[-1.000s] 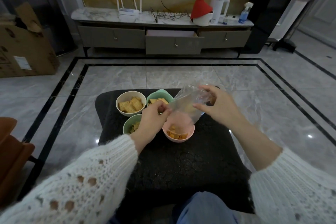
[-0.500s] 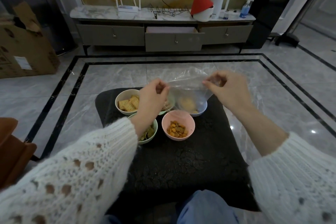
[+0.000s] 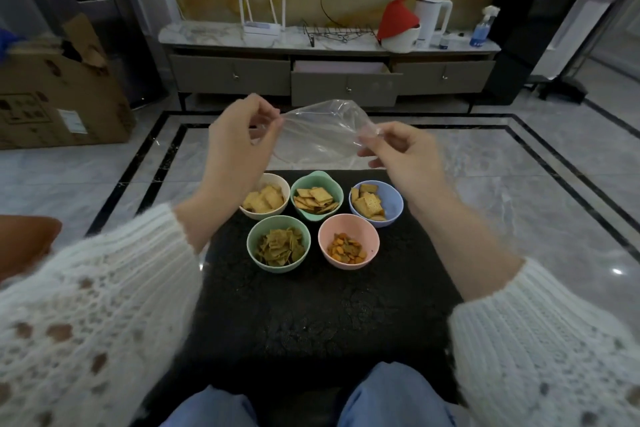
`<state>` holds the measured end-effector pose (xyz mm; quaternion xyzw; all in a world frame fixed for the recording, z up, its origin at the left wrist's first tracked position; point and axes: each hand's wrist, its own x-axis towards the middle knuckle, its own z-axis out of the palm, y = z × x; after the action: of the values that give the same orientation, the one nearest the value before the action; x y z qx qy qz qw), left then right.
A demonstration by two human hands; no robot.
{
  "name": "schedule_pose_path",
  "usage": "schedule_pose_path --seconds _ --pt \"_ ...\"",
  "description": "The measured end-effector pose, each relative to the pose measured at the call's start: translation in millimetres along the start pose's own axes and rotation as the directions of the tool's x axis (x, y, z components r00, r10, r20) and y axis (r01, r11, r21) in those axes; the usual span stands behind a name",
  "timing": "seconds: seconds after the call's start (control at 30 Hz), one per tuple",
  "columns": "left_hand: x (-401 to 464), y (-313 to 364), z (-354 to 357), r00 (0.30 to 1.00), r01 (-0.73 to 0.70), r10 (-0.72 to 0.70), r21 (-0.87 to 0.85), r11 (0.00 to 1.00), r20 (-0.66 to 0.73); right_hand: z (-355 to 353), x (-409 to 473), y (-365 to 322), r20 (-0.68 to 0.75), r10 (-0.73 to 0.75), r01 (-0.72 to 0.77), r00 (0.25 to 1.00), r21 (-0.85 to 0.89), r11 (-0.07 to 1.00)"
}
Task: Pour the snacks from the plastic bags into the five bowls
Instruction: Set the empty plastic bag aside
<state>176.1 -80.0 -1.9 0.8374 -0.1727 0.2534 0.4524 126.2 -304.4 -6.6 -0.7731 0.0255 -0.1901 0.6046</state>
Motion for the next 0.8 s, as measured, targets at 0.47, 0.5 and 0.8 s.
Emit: schedule_pose_path --seconds 0.47,0.5,0.8 --pt "-134.6 -45.3 -220.4 0.971 0.232 -0.2 0.33 0.915 -0.13 189.1 -109.9 -24.4 0.481 0.081 -0.096 0.873 0.007 0.995" --pt "-154.0 -53.3 -236.1 0.957 0.279 -0.235 0.319 0.906 -0.17 208.0 -120.5 -22.6 0.527 0.104 -0.118 0.843 -0.007 0.993" --pt "-318.2 -141.2 -315.7 0.636 0.745 -0.667 0.085 0.661 -0.387 324.5 -206.1 -20.0 0.779 0.346 -0.428 0.523 -0.112 0.897"
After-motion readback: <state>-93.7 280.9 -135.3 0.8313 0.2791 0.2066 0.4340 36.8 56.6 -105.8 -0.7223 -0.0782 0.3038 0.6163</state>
